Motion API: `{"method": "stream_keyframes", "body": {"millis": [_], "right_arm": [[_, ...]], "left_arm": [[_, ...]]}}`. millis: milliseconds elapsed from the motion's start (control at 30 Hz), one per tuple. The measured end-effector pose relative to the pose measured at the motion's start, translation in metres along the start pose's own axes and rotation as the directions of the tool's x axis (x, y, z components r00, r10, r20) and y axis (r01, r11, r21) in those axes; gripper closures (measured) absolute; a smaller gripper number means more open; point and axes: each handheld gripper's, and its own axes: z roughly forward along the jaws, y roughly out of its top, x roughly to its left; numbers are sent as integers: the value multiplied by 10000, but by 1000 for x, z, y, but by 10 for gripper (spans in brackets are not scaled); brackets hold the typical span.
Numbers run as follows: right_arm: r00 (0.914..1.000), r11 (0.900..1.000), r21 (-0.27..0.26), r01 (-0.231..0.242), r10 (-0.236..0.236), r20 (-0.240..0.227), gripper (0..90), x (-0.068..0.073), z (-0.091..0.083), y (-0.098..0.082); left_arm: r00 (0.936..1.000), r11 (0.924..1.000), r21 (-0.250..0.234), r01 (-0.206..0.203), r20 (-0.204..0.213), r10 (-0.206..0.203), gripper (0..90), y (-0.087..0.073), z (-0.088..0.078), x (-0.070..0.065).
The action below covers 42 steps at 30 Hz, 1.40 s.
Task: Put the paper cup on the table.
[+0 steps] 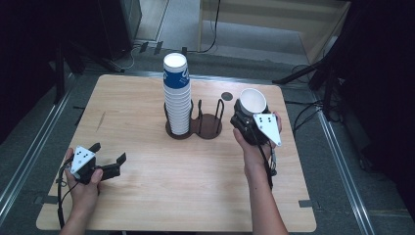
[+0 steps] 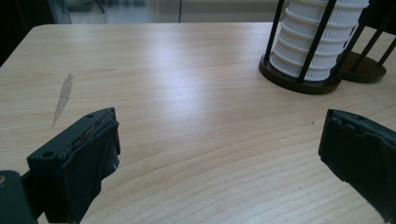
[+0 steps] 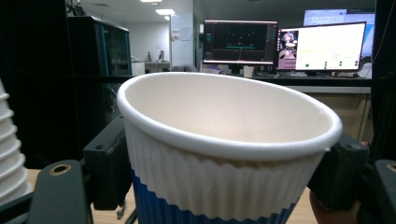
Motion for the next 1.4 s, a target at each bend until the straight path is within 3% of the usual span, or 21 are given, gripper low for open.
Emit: {"method": "stream_keyframes", "body": {"millis": [133, 367, 567, 800, 900, 1167, 1400], "right_arm": [[9994, 9997, -91, 247, -249, -227, 211, -10, 9, 1], [9994, 9993, 170, 322, -320, -93, 210, -15, 23, -2], [9983, 9964, 786, 314, -351, 464, 210, -26, 42, -16], [9947, 9912, 1124, 703, -781, 666, 209, -33, 48, -30], [9964, 9920, 1177, 447, -528, 668, 207, -35, 51, -37], [9951, 9888, 1460, 320, -452, 878, 202, -38, 61, -53], [9927, 9804, 1910, 477, -677, 994, 199, -40, 67, -67]], "left_arm": [[10000, 10000, 10, 63, 21, -63, 0, 0, 0, 1], [10000, 10000, -29, 54, 8, -54, 0, 0, 0, 1], [9999, 9999, -52, 119, -4, -119, 0, 0, 0, 1], [9993, 9991, -211, 373, 8, -373, 0, -1, -2, 3], [9995, 9994, -182, 308, -6, -308, 0, -1, -2, 3], [9991, 9989, -198, 429, 15, -428, 0, -1, -2, 3], [9989, 9988, -172, 463, 15, -463, 0, -1, -1, 4]]}}
